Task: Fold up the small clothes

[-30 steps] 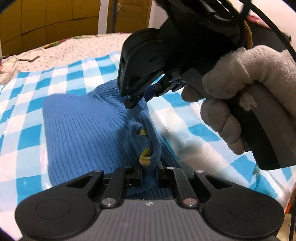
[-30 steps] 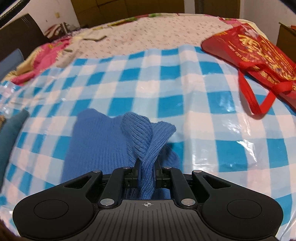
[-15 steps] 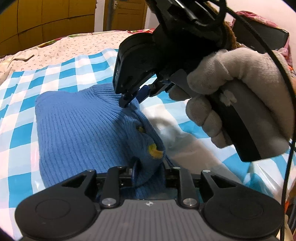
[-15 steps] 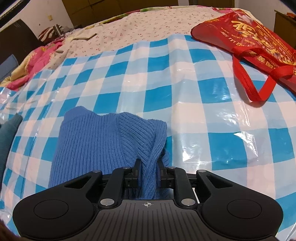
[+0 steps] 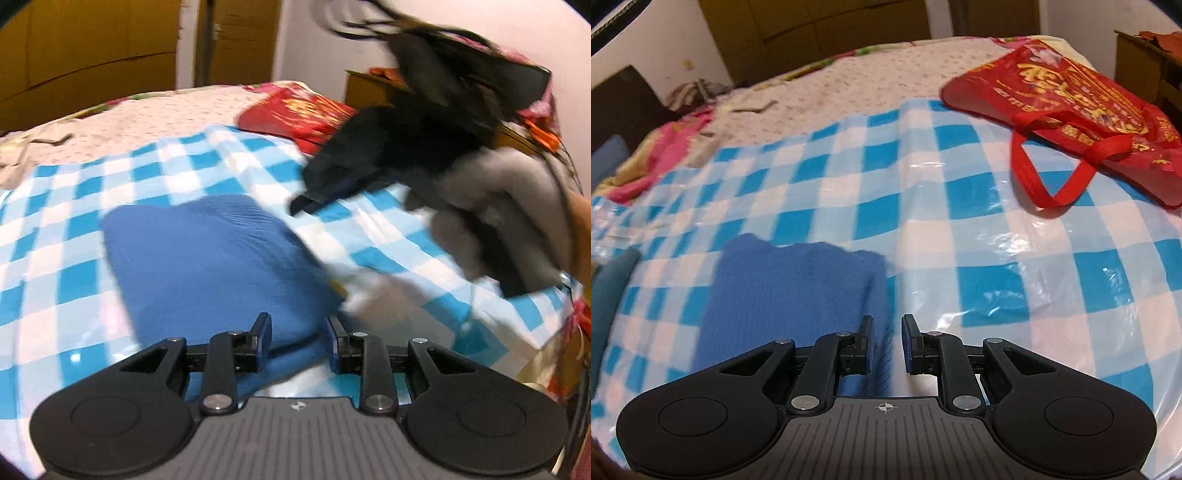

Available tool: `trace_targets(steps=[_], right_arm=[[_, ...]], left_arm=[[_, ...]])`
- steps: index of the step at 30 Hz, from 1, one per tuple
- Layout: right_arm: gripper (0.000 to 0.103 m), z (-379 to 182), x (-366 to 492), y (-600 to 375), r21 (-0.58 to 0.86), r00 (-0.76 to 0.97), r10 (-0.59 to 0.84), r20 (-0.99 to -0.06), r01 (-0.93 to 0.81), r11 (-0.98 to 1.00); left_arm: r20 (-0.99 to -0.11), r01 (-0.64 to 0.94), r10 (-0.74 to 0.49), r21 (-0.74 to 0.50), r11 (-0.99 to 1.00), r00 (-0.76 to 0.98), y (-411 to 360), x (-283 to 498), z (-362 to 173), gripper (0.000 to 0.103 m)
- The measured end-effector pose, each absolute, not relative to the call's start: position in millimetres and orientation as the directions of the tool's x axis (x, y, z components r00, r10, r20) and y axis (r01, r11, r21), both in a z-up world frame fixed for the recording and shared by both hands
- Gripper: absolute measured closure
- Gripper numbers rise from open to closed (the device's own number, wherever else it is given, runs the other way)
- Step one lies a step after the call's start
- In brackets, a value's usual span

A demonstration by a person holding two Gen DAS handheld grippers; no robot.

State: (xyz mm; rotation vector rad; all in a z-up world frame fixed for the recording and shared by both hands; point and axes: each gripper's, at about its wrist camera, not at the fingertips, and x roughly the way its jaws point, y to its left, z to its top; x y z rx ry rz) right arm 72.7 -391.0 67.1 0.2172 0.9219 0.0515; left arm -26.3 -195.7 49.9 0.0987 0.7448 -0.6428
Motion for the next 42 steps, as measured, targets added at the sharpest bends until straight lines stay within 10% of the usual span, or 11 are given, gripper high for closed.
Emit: trace_targets(steps=[25,42], right_arm=[[0.073,43.1,4.3,-362.4,0.317,0.491,0.270,-0.828,0.013,0.948],[0.097,63.7,-23.1,-366.6,0.356,0.517,0.306,-0.799,-0.003,0.935]], left_arm=[[-0.635,0.538,-0.403,0.023,0.843,0.659,-153.1,-40.9,23.3,0.058],[-0.672,0.503,-0.322,0.086,0.860,0.666,-142.1,-35.3,21.2,0.080]])
